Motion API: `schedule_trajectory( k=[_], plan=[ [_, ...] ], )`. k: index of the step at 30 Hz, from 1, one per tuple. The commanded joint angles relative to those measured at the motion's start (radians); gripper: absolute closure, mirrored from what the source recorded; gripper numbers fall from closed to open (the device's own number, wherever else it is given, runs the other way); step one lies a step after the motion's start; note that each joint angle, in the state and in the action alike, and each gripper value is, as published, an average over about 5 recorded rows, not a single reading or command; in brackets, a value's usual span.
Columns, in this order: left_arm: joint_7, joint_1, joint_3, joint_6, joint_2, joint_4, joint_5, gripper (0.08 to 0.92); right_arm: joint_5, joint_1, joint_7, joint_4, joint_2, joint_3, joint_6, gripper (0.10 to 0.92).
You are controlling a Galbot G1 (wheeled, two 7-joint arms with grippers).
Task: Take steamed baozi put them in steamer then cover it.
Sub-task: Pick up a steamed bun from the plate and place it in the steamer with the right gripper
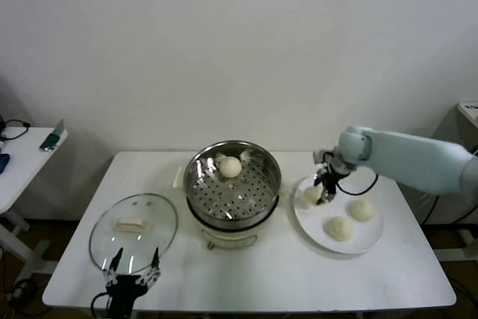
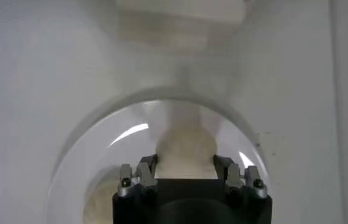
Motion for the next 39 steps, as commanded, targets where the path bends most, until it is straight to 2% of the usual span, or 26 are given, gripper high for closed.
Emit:
schedule_trajectory(
  k=[1, 5, 9, 15, 23, 31, 39],
  plan=[
    [0.000, 0.002, 0.004, 0.003, 0.005, -0.006, 0.003, 0.177, 0.178, 0.477, -0.142, 0.073, 0.033, -0.196, 0.046, 0.389],
    [0.000, 0.007, 0.009, 0.005, 0.012, -0.013, 0.004, 0.177, 0.317, 0.589, -0.103, 0.170, 0.098, -0.162, -0.009, 0.389],
    [0.000, 0.006, 0.014, 0.006, 0.016, -0.020, 0.004, 0.177, 0.415, 0.558, -0.005, 0.275, 0.183, -0.055, -0.105, 0.389],
    [0.000, 0.008, 0.015, 0.004, 0.021, -0.027, 0.001, 0.177, 0.461, 0.398, 0.126, 0.286, 0.388, 0.040, -0.203, 0.389],
    [-0.004, 0.016, 0.009, -0.004, 0.030, -0.021, -0.002, 0.177, 0.352, 0.211, 0.178, 0.131, 0.565, 0.043, -0.226, 0.389],
    [-0.004, 0.015, 0.002, -0.010, 0.026, -0.021, -0.013, 0.177, 0.248, 0.056, 0.196, -0.014, 0.607, 0.040, -0.227, 0.389],
    [-0.004, 0.009, 0.003, -0.011, 0.022, -0.010, -0.013, 0.177, 0.202, -0.008, 0.201, -0.082, 0.628, 0.044, -0.221, 0.387]
  ],
)
